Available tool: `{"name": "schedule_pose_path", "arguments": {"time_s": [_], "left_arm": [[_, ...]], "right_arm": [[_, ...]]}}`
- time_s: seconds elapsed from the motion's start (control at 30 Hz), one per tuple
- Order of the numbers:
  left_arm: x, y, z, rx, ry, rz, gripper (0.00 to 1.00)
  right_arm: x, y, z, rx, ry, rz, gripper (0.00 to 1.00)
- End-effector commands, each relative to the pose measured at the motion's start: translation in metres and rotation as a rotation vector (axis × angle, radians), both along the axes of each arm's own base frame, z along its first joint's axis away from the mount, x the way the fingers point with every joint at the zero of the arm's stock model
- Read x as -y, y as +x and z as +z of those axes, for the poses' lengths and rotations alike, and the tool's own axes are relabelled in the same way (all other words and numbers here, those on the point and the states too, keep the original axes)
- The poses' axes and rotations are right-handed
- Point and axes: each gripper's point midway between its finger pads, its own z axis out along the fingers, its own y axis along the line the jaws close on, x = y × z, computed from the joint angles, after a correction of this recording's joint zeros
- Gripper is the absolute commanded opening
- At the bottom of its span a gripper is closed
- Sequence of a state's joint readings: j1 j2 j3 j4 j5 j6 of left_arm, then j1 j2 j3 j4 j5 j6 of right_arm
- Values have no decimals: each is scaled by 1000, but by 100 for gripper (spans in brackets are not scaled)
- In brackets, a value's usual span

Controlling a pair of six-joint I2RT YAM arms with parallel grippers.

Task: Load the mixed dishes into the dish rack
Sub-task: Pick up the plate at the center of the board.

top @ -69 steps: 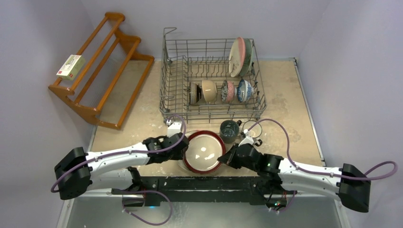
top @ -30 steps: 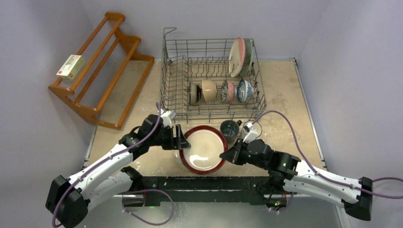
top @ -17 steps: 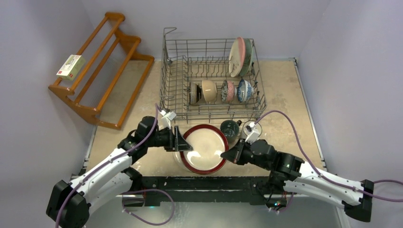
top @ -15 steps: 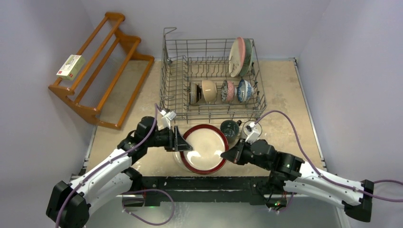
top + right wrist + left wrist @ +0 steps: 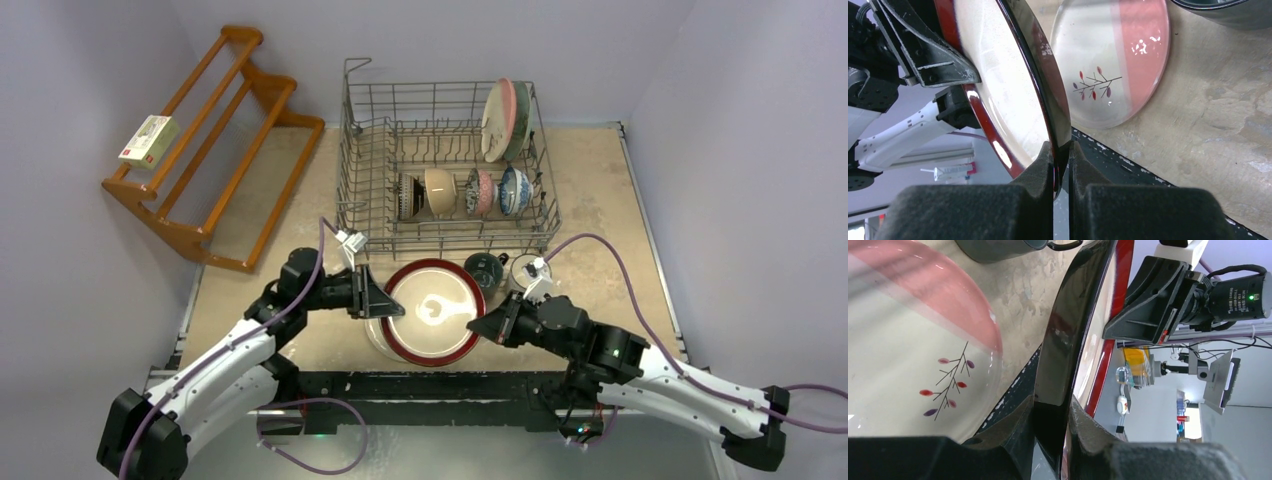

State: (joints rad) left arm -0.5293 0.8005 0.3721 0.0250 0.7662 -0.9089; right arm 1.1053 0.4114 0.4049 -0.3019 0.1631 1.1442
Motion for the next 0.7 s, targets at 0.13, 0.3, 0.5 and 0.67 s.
{"name": "schedule_pose_path", "arguments": {"time_s": [0.13,0.3,0.5,0.67], "left_arm": [[6,-3,44,87,-159,-20,0],[5,-1,66,114,-232,-8,0],[5,0,88,136,-304,-6,0],[5,0,97,144,-327,-13,0]], "right_arm": [[-16,6,73,76,264,-10,0],[-11,9,63,60,236,-48,6],[-7,11,52,35,230,-77,23],[-3,14,45,23,224,-108,47]]}}
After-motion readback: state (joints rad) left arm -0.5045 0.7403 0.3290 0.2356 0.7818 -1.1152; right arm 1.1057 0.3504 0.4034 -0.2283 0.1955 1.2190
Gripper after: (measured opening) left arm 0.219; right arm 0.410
